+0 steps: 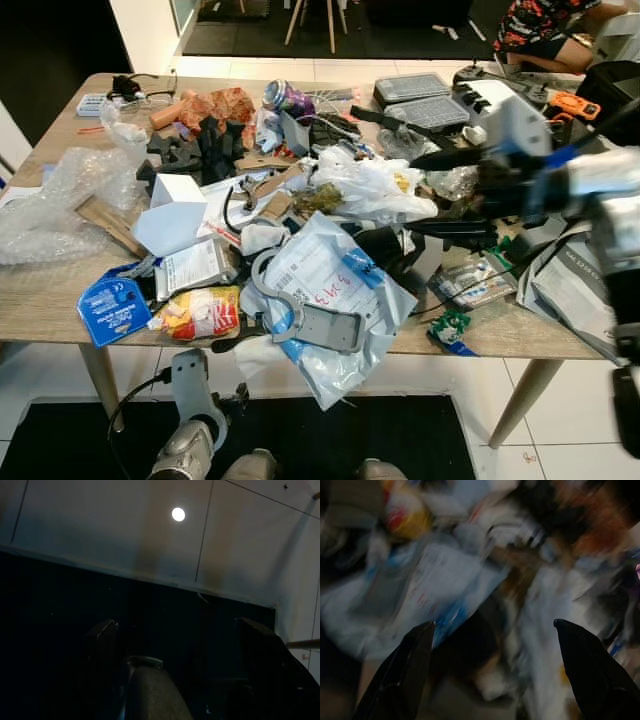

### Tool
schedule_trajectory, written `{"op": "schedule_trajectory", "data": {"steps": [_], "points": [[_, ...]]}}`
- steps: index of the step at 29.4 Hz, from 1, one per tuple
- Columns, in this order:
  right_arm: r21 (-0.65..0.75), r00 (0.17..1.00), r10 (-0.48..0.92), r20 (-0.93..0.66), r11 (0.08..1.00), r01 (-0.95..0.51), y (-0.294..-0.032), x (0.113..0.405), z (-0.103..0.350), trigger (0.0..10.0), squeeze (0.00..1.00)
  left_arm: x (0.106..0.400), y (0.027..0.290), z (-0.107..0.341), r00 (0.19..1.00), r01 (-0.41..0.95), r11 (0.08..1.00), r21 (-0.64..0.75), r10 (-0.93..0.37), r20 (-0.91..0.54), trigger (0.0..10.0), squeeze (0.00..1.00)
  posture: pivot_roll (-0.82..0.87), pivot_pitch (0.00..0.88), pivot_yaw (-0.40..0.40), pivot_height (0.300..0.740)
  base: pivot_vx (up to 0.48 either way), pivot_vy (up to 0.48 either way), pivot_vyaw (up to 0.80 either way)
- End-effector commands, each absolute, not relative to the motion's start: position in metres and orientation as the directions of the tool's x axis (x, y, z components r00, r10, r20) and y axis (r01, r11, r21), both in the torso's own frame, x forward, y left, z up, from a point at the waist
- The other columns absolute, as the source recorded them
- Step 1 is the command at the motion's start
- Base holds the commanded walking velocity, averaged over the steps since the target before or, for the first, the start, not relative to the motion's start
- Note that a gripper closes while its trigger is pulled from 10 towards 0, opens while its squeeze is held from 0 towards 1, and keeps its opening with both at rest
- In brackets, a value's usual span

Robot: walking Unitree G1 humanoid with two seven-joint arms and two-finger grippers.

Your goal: Picking trash to rubbish bin

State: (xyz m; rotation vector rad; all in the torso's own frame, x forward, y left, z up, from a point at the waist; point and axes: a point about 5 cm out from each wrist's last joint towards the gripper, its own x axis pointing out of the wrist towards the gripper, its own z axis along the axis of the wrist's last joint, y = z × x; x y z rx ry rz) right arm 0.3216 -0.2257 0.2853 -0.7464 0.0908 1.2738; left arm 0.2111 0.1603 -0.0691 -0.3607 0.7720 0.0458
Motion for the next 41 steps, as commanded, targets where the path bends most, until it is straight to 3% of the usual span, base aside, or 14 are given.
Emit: {"op": "schedule_trajectory", "data": {"steps": [1,5,13,21,22,28,34,41], "points": [[-0.418,0.298,0.78,-0.55,0.052,-0.907,-0.229,0.318,0.279,10.0,0.0,0.204,0.159,-0.074,0.694,-0.174,0.938,-0.3,-0.099,-0.713,10.0,0.0,-0.03,0.081,-0.019,0.74,0.0,0.0,0.0],[-0.299,0.207,0.645,-0.736,-0.036,-0.953,-0.242,0.31,0.26,10.0,0.0,0.204,0.16,-0.073,0.693,-0.169,0.939,-0.301,-0.104,-0.713,10.0,0.0,-0.04,0.087,-0.016,0.74,0.0,0.0,0.0],[-0.273,0.196,0.453,-0.87,-0.112,-0.955,-0.259,0.308,0.265,10.0,0.0,0.204,0.163,-0.073,0.692,-0.166,0.941,-0.296,-0.103,-0.714,10.0,0.0,-0.05,0.088,-0.018,0.74,0.0,0.0,0.0],[-0.251,0.159,0.297,-0.942,-0.304,-0.919,-0.254,0.313,0.258,10.0,0.0,0.205,0.163,-0.073,0.694,-0.161,0.942,-0.294,-0.104,-0.713,10.0,0.0,-0.05,0.089,-0.017,0.74,0.0,0.0,0.0],[-0.242,0.129,0.284,-0.95,-0.407,-0.881,-0.246,0.313,0.25,10.0,0.0,0.206,0.164,-0.072,0.695,-0.161,0.942,-0.293,-0.103,-0.712,10.0,0.0,-0.05,0.089,-0.022,0.74,0.0,0.0,0.0],[-0.196,0.065,0.242,-0.968,-0.571,-0.797,-0.236,0.309,0.235,10.0,0.0,0.206,0.166,-0.072,0.694,-0.162,0.943,-0.29,-0.1,-0.713,10.0,0.0,-0.06,0.089,-0.022,0.74,0.0,0.0,0.0],[-0.197,0.109,0.176,-0.978,-0.628,-0.753,-0.235,0.314,0.232,10.0,0.0,0.206,0.166,-0.072,0.693,-0.162,0.944,-0.288,-0.099,-0.714,10.0,0.0,-0.06,0.085,-0.025,0.74,0.0,0.0,0.0],[-0.268,0.263,0.107,-0.959,-0.647,-0.714,-0.242,0.33,0.232,10.0,0.0,0.206,0.166,-0.072,0.693,-0.159,0.944,-0.288,-0.102,-0.714,10.0,0.0,-0.05,0.077,-0.022,0.74,0.0,0.0,0.0]]}}
